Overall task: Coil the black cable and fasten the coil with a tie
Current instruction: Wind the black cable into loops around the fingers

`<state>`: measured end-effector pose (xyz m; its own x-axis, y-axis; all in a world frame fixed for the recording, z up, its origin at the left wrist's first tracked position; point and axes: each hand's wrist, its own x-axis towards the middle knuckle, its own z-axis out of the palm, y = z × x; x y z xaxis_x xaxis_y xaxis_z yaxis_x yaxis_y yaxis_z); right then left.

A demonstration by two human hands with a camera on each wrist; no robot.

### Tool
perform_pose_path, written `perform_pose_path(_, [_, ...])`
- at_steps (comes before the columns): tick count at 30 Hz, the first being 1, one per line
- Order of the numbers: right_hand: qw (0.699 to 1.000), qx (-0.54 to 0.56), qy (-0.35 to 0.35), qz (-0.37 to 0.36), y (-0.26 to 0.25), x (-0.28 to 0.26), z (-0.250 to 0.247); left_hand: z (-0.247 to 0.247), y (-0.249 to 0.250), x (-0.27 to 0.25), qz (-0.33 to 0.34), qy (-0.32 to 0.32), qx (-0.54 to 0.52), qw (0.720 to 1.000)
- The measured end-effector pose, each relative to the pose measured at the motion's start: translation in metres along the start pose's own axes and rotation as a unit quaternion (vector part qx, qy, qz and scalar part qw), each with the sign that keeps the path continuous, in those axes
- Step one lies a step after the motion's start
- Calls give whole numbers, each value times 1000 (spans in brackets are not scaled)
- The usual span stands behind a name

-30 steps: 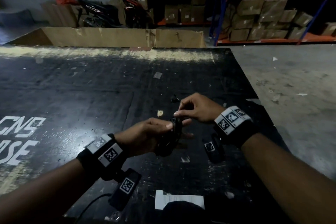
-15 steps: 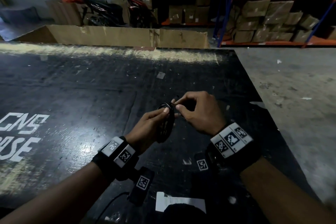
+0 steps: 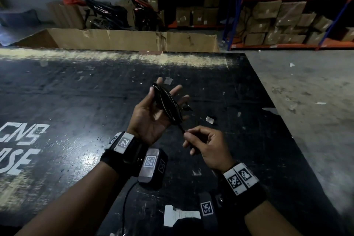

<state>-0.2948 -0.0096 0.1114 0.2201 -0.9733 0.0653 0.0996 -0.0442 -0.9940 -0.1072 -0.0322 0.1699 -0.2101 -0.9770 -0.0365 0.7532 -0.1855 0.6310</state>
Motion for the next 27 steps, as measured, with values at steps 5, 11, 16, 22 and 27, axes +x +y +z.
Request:
perform_pose_path(5, [999,-9,-28,26,14,7,-15,-5,10,-6,-26,-123,-99,987])
perform_pose_path(11, [988,92,-60,105,-6,23,-34,-22,4,-27,-135,-183,-65,972])
perform_pose_path(16, [981,129,-55,134,-30,27,-19,-27,-12,-38,-195,-210,-77,955])
perform_pose_path(22, [973,176,-42,140,-22,16,4,-26,-18,-38,-188,-176,-38,966])
perform_pose_path(27, [955,221,-86,176,-25,6,12,-28,-20,-36,-170,-151,-41,973])
